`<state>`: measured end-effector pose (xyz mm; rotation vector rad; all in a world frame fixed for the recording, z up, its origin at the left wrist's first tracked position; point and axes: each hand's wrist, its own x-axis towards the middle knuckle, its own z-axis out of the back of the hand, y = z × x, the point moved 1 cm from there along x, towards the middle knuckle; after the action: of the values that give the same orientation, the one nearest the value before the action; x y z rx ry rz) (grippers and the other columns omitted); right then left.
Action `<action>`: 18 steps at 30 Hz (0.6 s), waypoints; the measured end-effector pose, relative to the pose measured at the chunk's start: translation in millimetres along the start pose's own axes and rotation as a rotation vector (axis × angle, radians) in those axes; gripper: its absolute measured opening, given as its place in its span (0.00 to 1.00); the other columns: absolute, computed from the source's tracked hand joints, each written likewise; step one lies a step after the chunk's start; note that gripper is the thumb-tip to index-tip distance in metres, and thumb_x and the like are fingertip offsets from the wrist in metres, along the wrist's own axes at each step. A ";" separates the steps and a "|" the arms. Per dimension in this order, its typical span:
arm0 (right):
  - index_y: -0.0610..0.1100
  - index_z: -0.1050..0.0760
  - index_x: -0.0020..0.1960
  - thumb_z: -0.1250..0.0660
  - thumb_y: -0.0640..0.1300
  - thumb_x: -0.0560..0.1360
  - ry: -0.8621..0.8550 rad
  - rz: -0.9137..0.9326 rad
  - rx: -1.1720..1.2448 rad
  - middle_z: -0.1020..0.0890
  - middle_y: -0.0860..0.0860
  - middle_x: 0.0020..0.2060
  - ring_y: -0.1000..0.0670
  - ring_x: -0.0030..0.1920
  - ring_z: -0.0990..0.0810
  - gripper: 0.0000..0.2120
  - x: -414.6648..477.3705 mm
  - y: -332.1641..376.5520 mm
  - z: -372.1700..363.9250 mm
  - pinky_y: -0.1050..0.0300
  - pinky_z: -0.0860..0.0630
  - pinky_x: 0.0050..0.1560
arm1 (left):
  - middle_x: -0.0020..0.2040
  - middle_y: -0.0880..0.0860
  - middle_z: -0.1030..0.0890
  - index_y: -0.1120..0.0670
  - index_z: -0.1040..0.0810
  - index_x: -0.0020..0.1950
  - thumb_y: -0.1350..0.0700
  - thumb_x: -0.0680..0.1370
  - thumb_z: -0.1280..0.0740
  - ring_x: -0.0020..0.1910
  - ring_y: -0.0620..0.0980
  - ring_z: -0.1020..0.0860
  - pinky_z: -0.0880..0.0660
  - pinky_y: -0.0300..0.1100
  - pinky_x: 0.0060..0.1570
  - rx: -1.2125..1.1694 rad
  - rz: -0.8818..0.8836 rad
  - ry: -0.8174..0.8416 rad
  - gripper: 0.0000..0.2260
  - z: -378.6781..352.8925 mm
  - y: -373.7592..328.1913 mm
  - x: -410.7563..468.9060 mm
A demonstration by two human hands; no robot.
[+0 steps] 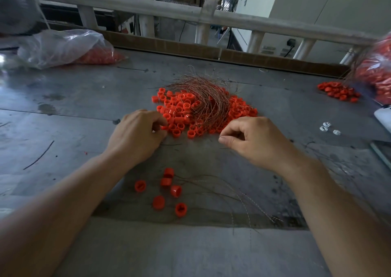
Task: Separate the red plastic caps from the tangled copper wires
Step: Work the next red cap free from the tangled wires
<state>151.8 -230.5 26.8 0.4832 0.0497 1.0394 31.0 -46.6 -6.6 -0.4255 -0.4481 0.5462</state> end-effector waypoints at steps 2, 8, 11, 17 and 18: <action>0.47 0.20 0.44 0.33 0.47 0.73 -0.002 0.002 -0.007 0.24 0.60 0.36 0.61 0.39 0.25 0.05 0.1 0.1 -0.9 0.62 0.27 0.45 | 0.45 0.52 0.22 0.53 0.19 0.50 0.58 0.72 0.30 0.45 0.52 0.25 0.27 0.45 0.48 -0.002 -0.006 0.001 0.08 1.1 -1.2 -0.4; 0.46 0.20 0.44 0.32 0.47 0.73 -0.029 0.021 -0.020 0.25 0.60 0.36 0.60 0.39 0.26 0.05 1.5 0.0 -4.1 0.63 0.28 0.44 | 0.42 0.49 0.23 0.52 0.20 0.46 0.59 0.72 0.30 0.43 0.49 0.26 0.31 0.41 0.43 -0.009 -0.017 0.012 0.05 2.9 -3.0 -1.8; 0.46 0.20 0.46 0.33 0.47 0.73 -0.001 0.040 -0.037 0.24 0.57 0.38 0.58 0.41 0.26 0.05 1.6 0.8 -8.0 0.62 0.28 0.45 | 0.41 0.47 0.24 0.54 0.20 0.53 0.61 0.73 0.31 0.44 0.48 0.26 0.31 0.41 0.46 -0.041 0.001 -0.003 0.10 2.4 -2.2 -1.6; 0.46 0.20 0.47 0.33 0.47 0.74 -0.001 0.051 -0.068 0.26 0.57 0.40 0.57 0.42 0.27 0.06 2.3 0.6 -9.6 0.60 0.28 0.46 | 0.40 0.38 0.26 0.45 0.21 0.44 0.56 0.72 0.31 0.40 0.32 0.26 0.34 0.23 0.38 -0.230 -0.145 -0.050 0.05 8.9 -15.1 -8.5; 0.46 0.20 0.48 0.33 0.47 0.74 -0.011 0.052 -0.062 0.26 0.57 0.42 0.57 0.43 0.27 0.07 2.2 1.1 -9.8 0.59 0.28 0.47 | 0.42 0.38 0.26 0.43 0.22 0.44 0.54 0.71 0.31 0.41 0.31 0.26 0.33 0.23 0.38 -0.252 -0.188 -0.015 0.06 8.4 -19.2 -10.8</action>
<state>149.5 -224.6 18.9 0.4360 -0.0048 1.0857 26.1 -65.4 6.6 -0.6132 -0.5681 0.3112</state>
